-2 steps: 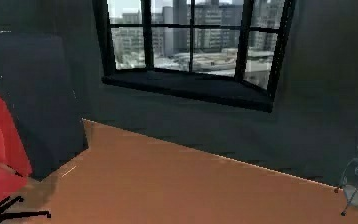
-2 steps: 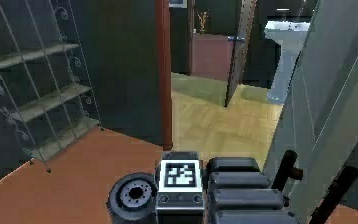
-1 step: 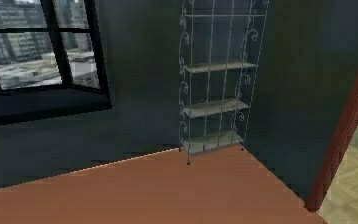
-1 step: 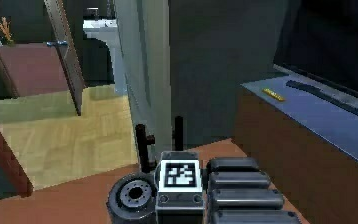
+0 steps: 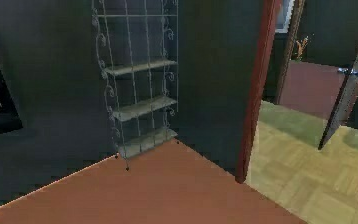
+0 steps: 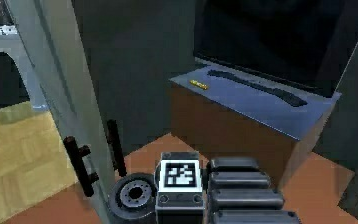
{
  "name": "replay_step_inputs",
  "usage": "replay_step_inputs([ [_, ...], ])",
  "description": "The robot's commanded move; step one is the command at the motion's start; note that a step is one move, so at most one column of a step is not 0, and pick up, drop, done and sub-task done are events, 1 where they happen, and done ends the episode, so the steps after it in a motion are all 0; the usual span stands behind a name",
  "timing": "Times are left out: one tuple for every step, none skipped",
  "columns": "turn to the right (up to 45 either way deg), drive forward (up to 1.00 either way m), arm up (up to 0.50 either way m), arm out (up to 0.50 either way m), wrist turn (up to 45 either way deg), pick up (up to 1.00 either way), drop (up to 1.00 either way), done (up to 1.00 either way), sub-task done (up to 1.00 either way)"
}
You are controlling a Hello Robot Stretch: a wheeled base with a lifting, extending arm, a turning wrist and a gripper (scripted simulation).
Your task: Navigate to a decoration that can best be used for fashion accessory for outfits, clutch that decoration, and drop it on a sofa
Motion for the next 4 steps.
replay_step_inputs([
  [0.0, 0.45, 0.00, 0.00, 0.0, 0.00, 0.00, 0.00, 0.00],
  [33.0, 0.00, 0.00, 0.00, 0.0, 0.00, 0.00, 0.00, 0.00],
  [0.0, 0.60, 0.00, 0.00, 0.0, 0.00, 0.00, 0.00, 0.00],
  [36.0, 0.00, 0.00, 0.00, 0.0, 0.00, 0.00, 0.00, 0.00],
])
